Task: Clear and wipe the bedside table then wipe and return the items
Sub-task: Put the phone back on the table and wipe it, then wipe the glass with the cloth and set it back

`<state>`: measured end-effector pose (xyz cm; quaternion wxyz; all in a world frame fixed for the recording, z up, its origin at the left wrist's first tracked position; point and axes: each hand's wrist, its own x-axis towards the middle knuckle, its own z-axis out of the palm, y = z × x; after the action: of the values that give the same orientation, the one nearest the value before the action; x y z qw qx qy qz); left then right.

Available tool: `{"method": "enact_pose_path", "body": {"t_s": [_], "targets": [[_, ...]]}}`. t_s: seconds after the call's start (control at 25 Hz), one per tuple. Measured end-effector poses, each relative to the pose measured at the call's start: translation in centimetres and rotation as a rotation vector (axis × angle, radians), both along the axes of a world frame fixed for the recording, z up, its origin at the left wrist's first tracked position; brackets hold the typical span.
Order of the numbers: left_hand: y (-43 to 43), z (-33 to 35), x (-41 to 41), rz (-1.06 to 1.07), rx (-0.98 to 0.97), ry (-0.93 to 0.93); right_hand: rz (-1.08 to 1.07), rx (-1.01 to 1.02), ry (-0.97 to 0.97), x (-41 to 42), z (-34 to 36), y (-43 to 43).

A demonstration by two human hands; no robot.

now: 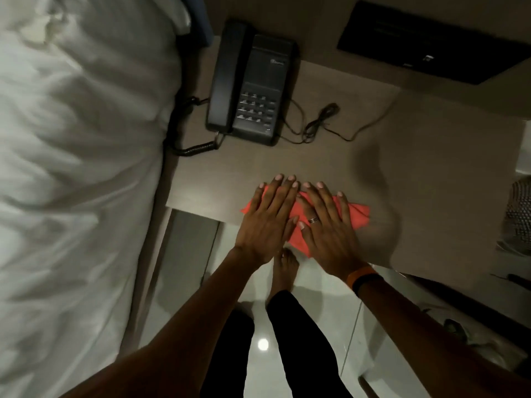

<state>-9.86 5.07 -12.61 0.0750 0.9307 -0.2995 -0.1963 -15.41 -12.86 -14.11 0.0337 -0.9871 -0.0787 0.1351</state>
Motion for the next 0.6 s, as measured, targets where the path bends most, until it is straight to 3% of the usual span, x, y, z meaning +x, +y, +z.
{"method": "enact_pose_path", "body": {"t_s": [0.24, 0.44, 0.6], "targets": [[4.4, 4.4, 0.8, 0.224, -0.067, -0.090, 0.067, -0.037, -0.022, 1.9, 4.3, 1.3], [13.1, 10.2, -1.0, 0.631, -0.069, -0.235, 0.259, 0.261, -0.197, 7.0, 11.1, 14.4], [23.5, 16.4, -3.0, 0.964, -0.042, -0.503, 0.486, 0.412, -0.317, 10.6, 16.9, 27.8]]}}
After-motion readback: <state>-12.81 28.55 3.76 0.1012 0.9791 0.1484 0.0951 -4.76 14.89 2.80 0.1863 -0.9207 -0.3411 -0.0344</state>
